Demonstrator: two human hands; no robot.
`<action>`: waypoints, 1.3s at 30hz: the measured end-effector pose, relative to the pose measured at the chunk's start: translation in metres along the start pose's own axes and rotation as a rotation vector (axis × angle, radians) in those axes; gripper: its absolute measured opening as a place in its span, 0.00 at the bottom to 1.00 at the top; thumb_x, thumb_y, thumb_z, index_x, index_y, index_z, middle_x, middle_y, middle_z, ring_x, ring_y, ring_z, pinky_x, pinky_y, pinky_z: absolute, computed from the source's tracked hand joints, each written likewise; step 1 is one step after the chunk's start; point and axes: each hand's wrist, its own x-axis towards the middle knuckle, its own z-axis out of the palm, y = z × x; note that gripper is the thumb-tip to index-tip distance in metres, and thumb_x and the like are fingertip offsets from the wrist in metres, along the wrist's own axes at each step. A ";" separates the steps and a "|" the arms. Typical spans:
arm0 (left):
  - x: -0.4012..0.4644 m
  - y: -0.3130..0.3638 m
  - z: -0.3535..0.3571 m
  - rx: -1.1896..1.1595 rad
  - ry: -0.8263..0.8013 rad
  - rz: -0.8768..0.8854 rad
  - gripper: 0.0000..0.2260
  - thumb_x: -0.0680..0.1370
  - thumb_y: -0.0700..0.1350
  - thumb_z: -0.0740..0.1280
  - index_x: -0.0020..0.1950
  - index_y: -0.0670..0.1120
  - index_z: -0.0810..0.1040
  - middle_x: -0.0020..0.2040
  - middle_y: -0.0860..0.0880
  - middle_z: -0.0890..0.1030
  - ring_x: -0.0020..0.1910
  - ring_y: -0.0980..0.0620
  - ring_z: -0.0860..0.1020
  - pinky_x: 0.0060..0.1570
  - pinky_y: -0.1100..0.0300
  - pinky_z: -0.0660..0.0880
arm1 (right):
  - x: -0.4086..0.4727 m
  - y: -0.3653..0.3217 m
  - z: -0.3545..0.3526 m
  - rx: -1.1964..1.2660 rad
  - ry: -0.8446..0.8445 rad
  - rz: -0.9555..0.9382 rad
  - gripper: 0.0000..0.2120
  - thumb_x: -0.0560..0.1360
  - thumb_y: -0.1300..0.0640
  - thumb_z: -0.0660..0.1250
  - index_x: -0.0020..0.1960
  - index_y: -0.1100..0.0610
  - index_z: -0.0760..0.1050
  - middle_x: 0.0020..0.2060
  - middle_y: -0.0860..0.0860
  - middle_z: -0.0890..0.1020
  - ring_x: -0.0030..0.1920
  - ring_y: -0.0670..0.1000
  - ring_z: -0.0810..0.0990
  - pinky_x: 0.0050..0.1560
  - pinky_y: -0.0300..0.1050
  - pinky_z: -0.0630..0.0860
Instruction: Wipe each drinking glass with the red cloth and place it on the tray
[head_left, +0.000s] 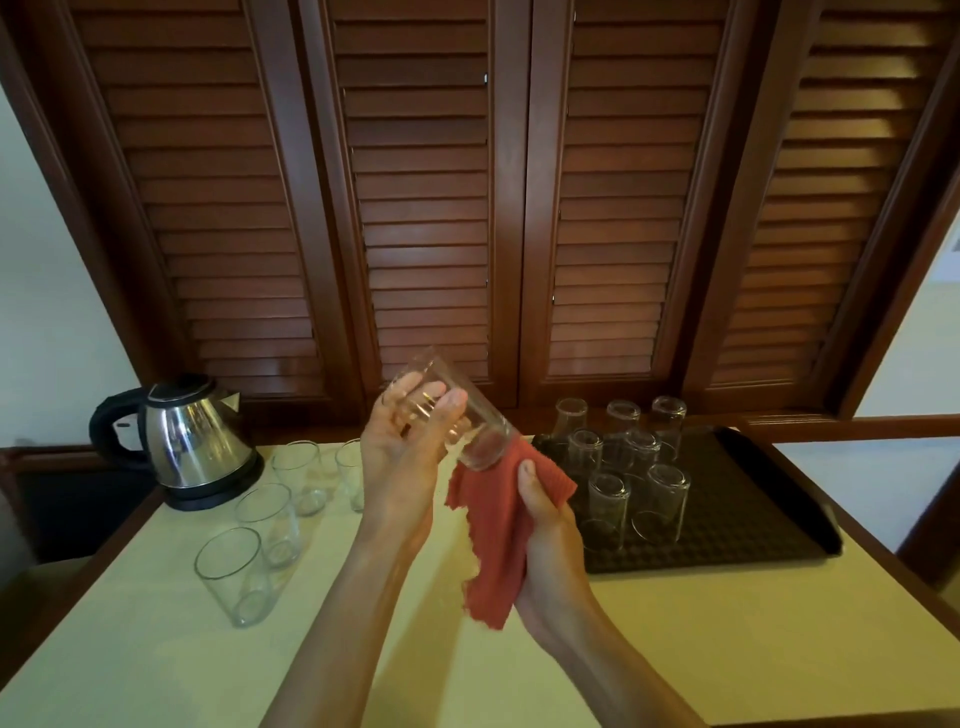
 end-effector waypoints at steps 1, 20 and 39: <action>-0.002 -0.003 -0.001 -0.008 0.016 -0.008 0.30 0.67 0.48 0.81 0.65 0.43 0.76 0.62 0.41 0.84 0.56 0.45 0.85 0.50 0.52 0.83 | 0.005 -0.007 0.001 0.011 -0.003 -0.047 0.21 0.77 0.45 0.67 0.65 0.56 0.79 0.51 0.62 0.83 0.48 0.59 0.79 0.50 0.54 0.76; 0.001 0.000 0.004 -0.026 0.044 0.045 0.29 0.66 0.44 0.81 0.65 0.50 0.75 0.56 0.44 0.86 0.56 0.38 0.85 0.46 0.48 0.84 | 0.015 -0.023 0.002 -0.010 0.035 -0.030 0.23 0.75 0.45 0.66 0.65 0.58 0.78 0.57 0.65 0.82 0.57 0.65 0.80 0.65 0.65 0.73; -0.008 -0.009 0.007 0.022 -0.028 0.090 0.31 0.69 0.42 0.82 0.68 0.48 0.72 0.62 0.44 0.83 0.60 0.46 0.85 0.59 0.48 0.82 | 0.014 -0.033 -0.003 0.066 0.074 0.195 0.21 0.83 0.44 0.59 0.65 0.58 0.78 0.52 0.62 0.85 0.45 0.57 0.83 0.40 0.49 0.80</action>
